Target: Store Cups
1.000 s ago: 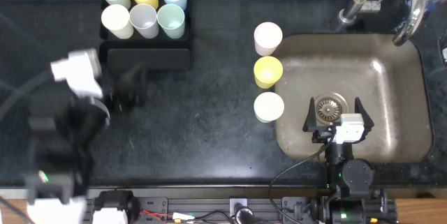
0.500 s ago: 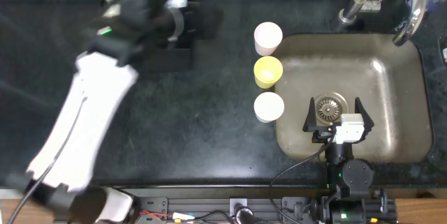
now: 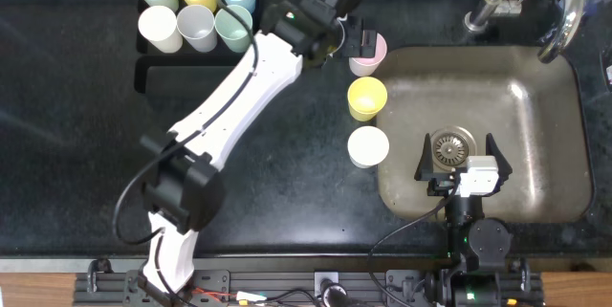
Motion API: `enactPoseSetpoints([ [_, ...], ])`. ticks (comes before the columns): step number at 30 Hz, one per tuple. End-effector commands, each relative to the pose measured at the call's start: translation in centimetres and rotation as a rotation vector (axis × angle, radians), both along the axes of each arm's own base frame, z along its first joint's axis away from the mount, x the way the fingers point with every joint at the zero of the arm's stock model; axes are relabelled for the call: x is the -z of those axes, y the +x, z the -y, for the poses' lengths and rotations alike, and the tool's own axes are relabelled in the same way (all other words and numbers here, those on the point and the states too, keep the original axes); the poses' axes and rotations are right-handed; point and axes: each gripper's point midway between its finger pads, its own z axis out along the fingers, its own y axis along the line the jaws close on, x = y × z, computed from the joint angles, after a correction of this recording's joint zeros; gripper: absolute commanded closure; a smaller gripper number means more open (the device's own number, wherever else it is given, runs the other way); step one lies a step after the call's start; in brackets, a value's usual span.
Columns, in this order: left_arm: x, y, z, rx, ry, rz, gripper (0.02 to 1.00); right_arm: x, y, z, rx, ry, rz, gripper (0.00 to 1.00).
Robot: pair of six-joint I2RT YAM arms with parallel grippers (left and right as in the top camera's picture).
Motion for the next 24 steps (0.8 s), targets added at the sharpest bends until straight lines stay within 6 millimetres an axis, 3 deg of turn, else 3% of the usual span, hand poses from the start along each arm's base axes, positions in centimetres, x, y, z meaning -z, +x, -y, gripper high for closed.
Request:
enactPoseSetpoints([
  [1,-0.7,1.4,-0.4,-0.069,0.027,0.052,0.018,0.3,0.0,0.0,-0.001,0.001,0.002,0.005],
  [9,2.7,1.7,-0.2,-0.068,0.062,0.006,0.02,0.3,0.0,0.0,-0.001,0.001,0.002,0.003],
  [24,5.8,1.7,0.0,-0.065,0.088,-0.042,0.02,0.3,0.0,0.0,-0.001,0.0,0.002,0.003],
])
